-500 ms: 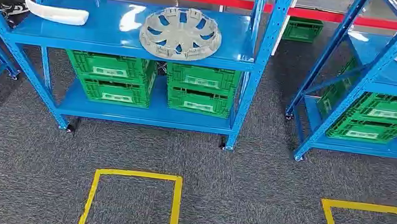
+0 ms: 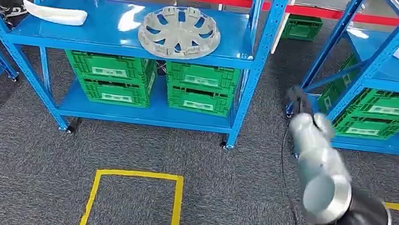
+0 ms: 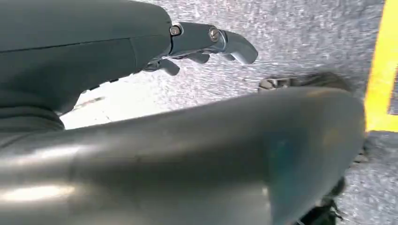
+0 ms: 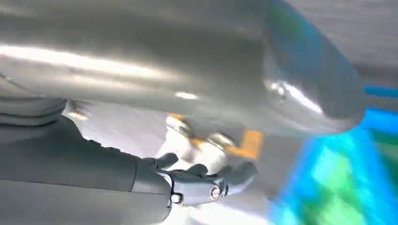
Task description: Take the parts from the cabinet and place them on the table.
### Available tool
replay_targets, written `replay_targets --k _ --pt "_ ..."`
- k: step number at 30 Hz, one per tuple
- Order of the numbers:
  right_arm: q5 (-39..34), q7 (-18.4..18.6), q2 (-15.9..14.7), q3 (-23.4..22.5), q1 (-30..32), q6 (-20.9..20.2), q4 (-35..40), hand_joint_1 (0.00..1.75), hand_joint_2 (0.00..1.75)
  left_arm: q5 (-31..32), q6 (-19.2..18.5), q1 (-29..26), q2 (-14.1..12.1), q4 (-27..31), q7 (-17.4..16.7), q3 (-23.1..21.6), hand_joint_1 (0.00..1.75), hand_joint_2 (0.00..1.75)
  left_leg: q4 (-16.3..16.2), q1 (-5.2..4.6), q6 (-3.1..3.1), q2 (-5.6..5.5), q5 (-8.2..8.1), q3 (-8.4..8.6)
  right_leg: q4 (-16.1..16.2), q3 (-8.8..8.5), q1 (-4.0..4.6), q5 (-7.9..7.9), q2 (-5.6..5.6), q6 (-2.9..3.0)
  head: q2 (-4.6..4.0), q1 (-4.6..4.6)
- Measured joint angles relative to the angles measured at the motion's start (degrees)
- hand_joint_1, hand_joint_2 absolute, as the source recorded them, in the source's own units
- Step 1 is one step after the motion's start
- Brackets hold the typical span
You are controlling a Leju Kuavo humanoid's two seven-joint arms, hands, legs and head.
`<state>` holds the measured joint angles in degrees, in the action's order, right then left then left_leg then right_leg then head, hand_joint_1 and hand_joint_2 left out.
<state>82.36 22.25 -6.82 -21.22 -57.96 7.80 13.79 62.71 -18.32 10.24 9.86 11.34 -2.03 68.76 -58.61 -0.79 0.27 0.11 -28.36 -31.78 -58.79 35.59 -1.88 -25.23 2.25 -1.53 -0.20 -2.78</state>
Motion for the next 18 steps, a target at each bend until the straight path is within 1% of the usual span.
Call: replay_targets --k 3,5,7,9,10,14,16,18 --pt "2.0 -2.5 0.2 3.2 -5.6 -0.7 0.1 0.00 0.00 0.0 0.0 0.4 0.8 0.0 -0.5 0.0 0.00 0.00 0.0 0.12 -0.09 -0.48 0.06 -0.10 0.0 -0.08 0.13 -0.03 -0.43 0.04 0.00 0.02" --pt "3.6 -2.3 0.7 5.0 -7.0 -0.8 0.2 0.00 0.00 0.0 0.0 0.4 1.4 -0.1 -0.9 0.0 0.00 0.00 0.0 0.25 -0.13 -0.51 0.07 -0.15 0.0 -0.09 0.22 -0.05 -0.44 0.07 0.00 0.00" --pt "5.3 -0.9 1.6 6.8 -7.1 -0.7 0.4 0.00 0.00 0.4 0.0 0.3 1.7 -0.1 -1.4 0.0 0.00 0.00 0.0 0.28 -0.15 -0.42 0.06 -0.15 0.0 -0.08 0.23 -0.05 -0.39 0.08 0.00 0.00" --pt "6.6 1.5 2.5 8.2 -6.6 0.1 0.4 0.00 0.00 0.5 0.0 0.0 1.8 -0.2 -1.4 0.0 0.00 0.00 0.0 0.28 -0.16 -0.39 0.04 -0.15 0.0 -0.05 0.23 -0.05 -0.36 0.08 0.00 0.02" --pt "6.9 0.9 2.9 9.0 -6.5 0.3 0.4 0.00 0.00 0.6 0.0 -0.1 1.9 -0.2 -1.4 0.0 0.00 0.00 0.0 0.28 -0.16 -0.40 0.04 -0.15 0.0 -0.04 0.23 -0.05 -0.34 0.08 0.00 0.02" --pt "7.7 1.0 4.3 12.5 -5.8 2.2 0.4 0.00 0.00 1.2 0.0 -0.8 1.8 -0.2 -1.6 0.0 0.00 0.00 0.1 0.29 -0.16 -0.51 0.06 -0.22 0.0 -0.05 0.25 -0.05 -0.45 0.08 0.00 0.00" --pt "7.7 1.0 5.6 16.5 -5.1 3.8 0.4 0.00 0.00 1.9 0.0 -1.4 1.8 -0.2 -1.6 -0.2 0.00 0.00 0.1 0.34 -0.18 -0.45 0.06 -0.20 0.0 -0.04 0.29 -0.03 -0.41 0.12 0.00 0.00" --pt "7.8 1.0 6.9 21.5 -4.6 4.2 0.4 0.00 0.00 2.3 0.0 -2.0 1.6 -0.2 -1.4 -0.4 0.00 0.00 0.1 0.34 -0.19 -0.34 0.06 -0.19 0.0 0.02 0.29 -0.01 -0.30 0.15 0.00 0.00"
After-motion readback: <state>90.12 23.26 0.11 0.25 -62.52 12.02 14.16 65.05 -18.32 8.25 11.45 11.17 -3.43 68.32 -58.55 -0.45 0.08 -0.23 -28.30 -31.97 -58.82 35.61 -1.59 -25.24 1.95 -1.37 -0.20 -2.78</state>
